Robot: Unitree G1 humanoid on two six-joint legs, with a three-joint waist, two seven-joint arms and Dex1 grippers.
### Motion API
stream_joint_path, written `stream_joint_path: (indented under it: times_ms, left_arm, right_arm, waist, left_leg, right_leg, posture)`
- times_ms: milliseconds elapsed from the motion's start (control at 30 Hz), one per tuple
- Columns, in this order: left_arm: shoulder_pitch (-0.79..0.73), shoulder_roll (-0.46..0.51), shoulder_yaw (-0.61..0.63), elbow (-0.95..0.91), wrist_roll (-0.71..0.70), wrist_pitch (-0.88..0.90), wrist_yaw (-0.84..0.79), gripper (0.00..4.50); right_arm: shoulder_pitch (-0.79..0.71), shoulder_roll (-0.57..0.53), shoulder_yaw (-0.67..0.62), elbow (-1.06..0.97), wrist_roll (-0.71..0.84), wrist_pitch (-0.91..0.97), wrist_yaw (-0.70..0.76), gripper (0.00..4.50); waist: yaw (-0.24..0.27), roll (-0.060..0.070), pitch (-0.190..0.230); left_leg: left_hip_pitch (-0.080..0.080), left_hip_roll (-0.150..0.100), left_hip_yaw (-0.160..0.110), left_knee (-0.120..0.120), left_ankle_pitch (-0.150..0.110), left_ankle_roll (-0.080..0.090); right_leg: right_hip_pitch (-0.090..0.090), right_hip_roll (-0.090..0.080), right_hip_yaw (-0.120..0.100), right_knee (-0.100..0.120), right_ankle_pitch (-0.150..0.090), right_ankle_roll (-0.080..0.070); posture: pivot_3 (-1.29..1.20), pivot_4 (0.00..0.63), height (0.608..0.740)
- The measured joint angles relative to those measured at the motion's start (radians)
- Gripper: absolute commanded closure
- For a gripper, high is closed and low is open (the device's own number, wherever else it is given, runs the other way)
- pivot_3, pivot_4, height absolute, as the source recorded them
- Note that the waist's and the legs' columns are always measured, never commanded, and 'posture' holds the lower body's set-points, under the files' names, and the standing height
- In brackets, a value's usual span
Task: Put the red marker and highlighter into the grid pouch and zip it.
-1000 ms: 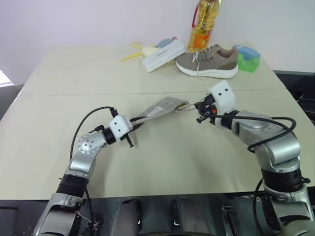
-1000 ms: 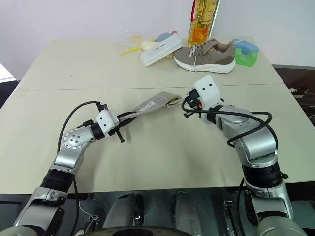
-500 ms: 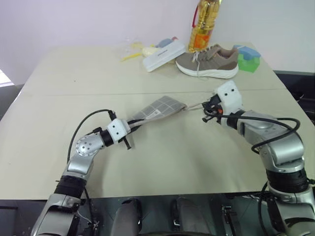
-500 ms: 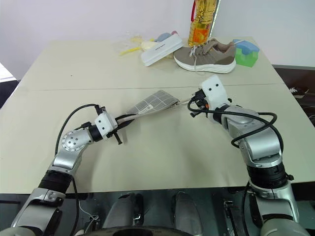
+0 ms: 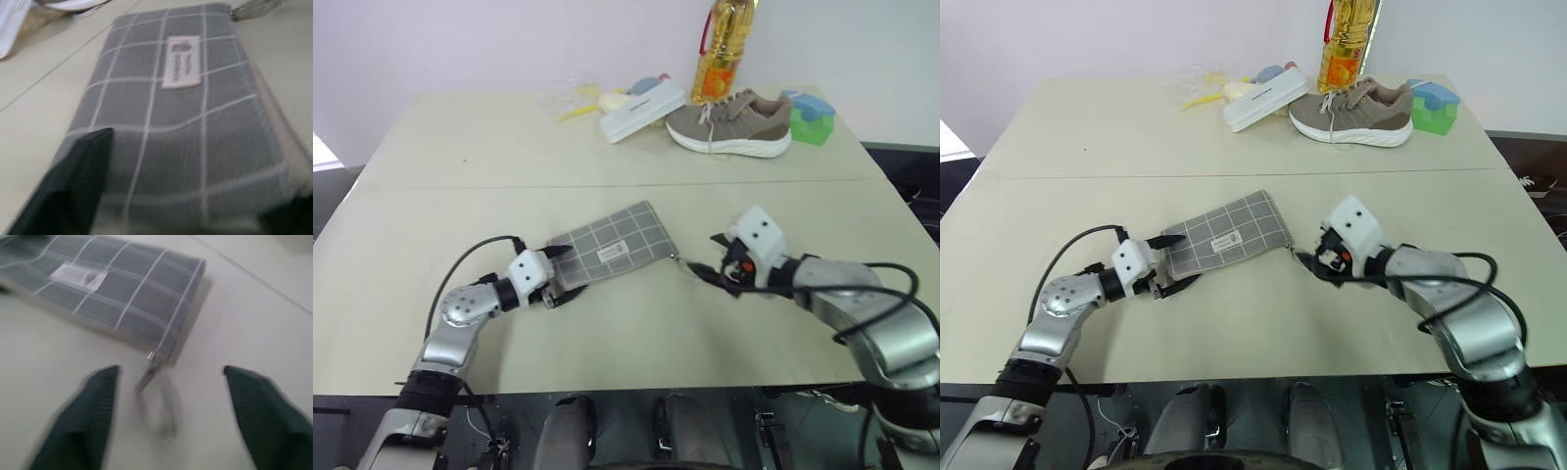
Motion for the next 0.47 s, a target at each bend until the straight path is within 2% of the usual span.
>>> stream_joint_path:
  times_ms: [200,300,467]
  left_arm:
    - [0.084,0.036,0.13,-0.033,-0.069,0.137,0.07,0.47]
    - [0.121,0.045,0.198,-0.037,-0.083,0.182,0.123,0.47]
    - [0.166,0.045,0.247,-0.062,-0.103,0.215,0.153,0.47]
  right_arm:
    - [0.276,-0.034,-0.225,0.048,0.022,-0.162,0.119,1.03]
    - [0.313,-0.011,-0.355,0.13,0.032,-0.229,0.125,1.03]
    - [0.35,0.012,-0.404,0.178,0.038,-0.314,0.137,1.03]
  waist:
    - [-0.004,0.0,0.0]
    - [-0.004,0.0,0.0]
    - [-0.001,0.0,0.0]
  left_leg:
    - [0.002,0.0,0.0,0.0,0.0,0.0]
    - [0.003,0.0,0.001,0.0,0.0,0.0]
    - [0.003,0.0,0.001,0.0,0.0,0.0]
  right_leg:
    - [0.001,0.001,0.0,-0.001,0.0,0.0]
    - [0.002,0.001,0.0,-0.001,0.0,0.0]
    - [0.002,0.001,0.001,-0.001,0.0,0.0]
  posture:
    - [0.0,0.15,0.74]
    - [0.0,0.15,0.74]
    - [0.0,0.15,0.74]
